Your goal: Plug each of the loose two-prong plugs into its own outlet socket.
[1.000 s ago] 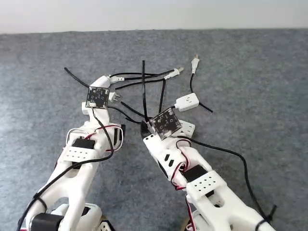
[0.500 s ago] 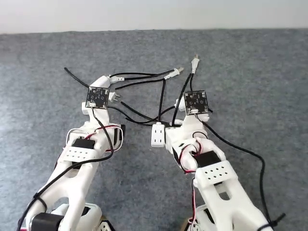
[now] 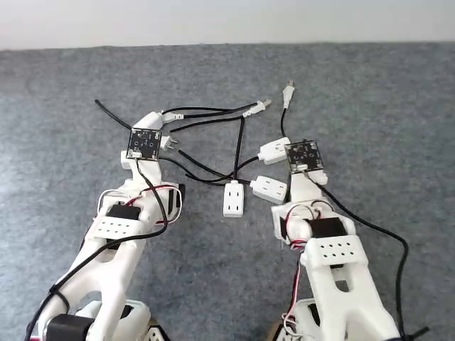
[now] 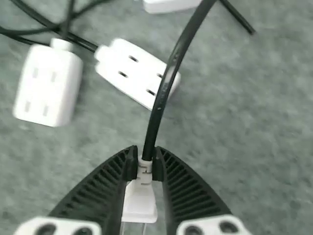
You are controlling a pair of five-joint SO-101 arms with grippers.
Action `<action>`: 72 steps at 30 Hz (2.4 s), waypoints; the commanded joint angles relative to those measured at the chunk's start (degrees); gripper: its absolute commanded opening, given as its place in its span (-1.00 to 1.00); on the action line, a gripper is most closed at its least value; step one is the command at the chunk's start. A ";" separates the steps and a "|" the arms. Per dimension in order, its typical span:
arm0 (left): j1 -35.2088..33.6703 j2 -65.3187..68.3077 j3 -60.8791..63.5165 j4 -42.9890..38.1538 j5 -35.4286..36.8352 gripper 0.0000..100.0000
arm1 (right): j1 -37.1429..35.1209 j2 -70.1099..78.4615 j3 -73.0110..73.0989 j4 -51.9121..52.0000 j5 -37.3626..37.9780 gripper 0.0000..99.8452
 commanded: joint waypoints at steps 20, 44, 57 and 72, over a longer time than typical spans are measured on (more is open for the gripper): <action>0.35 -1.67 -0.22 -1.23 -0.18 -0.62 | 5.14 20.88 -15.65 2.07 -0.18 -0.83; 0.26 -1.67 -0.22 -1.23 -0.18 -0.62 | 3.03 29.58 -21.45 6.81 -2.90 -0.84; 0.26 -1.76 -0.22 -1.23 -0.26 -0.62 | 2.86 26.42 -23.82 12.26 -3.16 -0.84; 0.26 -1.76 -0.31 -1.23 -0.26 -0.62 | -0.66 16.31 -15.21 13.32 -1.05 -0.98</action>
